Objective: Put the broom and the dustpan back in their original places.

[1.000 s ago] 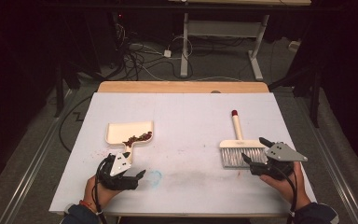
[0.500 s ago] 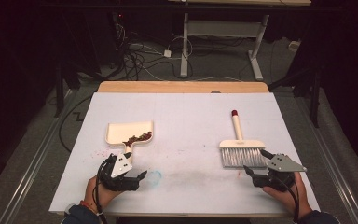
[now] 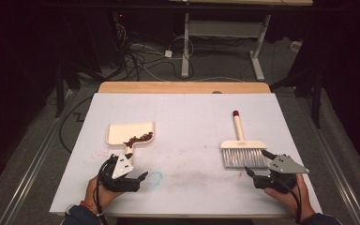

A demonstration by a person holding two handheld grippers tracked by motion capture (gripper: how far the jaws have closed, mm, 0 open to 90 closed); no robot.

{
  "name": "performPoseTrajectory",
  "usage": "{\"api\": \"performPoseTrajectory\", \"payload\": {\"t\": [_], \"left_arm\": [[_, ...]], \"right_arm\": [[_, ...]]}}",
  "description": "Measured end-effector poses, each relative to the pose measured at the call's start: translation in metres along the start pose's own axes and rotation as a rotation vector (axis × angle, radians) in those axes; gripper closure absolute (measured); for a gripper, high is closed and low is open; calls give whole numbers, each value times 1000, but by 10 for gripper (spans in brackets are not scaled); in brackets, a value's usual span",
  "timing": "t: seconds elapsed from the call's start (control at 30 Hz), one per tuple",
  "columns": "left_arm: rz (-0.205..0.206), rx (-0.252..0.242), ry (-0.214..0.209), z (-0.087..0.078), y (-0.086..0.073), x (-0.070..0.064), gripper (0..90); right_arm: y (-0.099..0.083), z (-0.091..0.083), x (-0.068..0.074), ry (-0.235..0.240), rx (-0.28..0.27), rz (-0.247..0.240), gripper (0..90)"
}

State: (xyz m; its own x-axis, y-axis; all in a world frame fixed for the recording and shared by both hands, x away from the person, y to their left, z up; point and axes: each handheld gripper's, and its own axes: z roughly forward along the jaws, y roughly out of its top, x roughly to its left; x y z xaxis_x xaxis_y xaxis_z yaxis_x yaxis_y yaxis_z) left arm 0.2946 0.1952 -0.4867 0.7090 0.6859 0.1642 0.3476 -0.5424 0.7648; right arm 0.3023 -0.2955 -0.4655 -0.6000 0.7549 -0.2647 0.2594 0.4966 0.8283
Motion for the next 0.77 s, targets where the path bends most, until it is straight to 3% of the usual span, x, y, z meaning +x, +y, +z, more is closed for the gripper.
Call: {"api": "performPoseTrajectory", "payload": {"t": [0.27,0.63,0.77], "left_arm": [[4,6,-2,1,1,-1,169],[-3,9,-9,4,1,1,169],[-4,7,-3,4,3,2,169]], "right_arm": [[1,-3,-1,-25,-17,-1,178],[0,-1,-1,-56,7,-18,186],[-1,-1,-4,-60,5,-2,186]]}}
